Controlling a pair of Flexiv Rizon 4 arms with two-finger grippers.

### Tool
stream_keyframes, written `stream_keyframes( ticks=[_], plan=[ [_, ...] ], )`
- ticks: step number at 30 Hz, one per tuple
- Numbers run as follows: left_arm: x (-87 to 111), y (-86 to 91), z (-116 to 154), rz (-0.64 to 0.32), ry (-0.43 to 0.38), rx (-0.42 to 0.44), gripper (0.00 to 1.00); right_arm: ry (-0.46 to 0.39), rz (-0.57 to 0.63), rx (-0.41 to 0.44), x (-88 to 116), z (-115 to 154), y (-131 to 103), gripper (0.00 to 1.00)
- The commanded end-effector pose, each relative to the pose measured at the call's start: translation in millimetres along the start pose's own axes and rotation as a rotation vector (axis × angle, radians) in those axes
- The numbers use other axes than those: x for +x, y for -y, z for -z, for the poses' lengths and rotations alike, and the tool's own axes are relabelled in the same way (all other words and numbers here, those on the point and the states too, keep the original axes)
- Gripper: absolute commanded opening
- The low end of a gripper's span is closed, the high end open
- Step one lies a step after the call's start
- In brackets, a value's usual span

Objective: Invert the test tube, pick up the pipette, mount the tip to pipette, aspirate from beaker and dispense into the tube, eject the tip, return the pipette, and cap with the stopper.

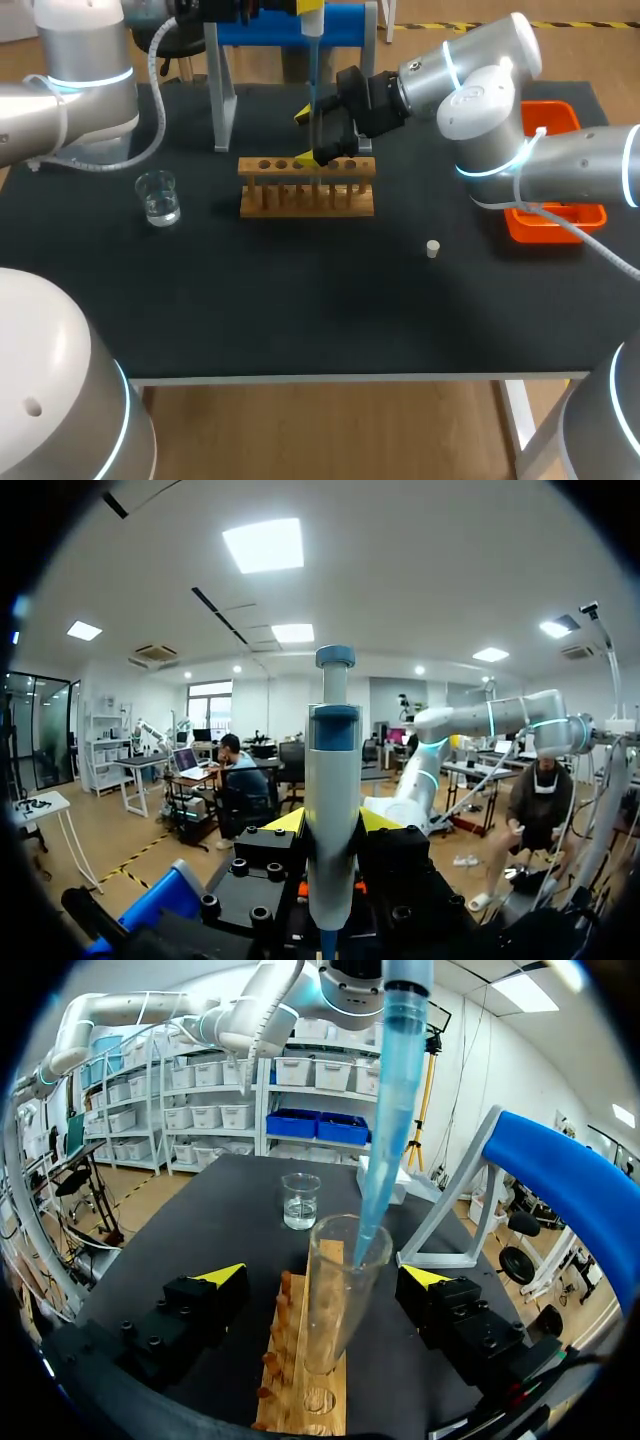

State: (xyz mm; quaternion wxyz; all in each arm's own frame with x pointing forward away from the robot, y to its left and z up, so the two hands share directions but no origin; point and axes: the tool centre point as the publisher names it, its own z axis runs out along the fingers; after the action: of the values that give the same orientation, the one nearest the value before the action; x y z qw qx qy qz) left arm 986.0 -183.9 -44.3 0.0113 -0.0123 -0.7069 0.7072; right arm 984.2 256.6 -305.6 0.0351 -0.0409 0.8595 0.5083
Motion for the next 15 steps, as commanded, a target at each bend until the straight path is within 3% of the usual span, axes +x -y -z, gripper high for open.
stream_keyframes(
  ticks=[1,15],
  plan=[
    [-2.5,-0.1,2.4,-0.008,-0.003,-0.004,0.00,-0.001,0.000,0.002,-0.4,0.4,-0.2,1.00],
    [-5.7,2.6,3.3,-0.052,0.008,0.014,0.00,-0.001,0.000,0.002,-0.4,0.4,-0.2,1.00]
  ],
)
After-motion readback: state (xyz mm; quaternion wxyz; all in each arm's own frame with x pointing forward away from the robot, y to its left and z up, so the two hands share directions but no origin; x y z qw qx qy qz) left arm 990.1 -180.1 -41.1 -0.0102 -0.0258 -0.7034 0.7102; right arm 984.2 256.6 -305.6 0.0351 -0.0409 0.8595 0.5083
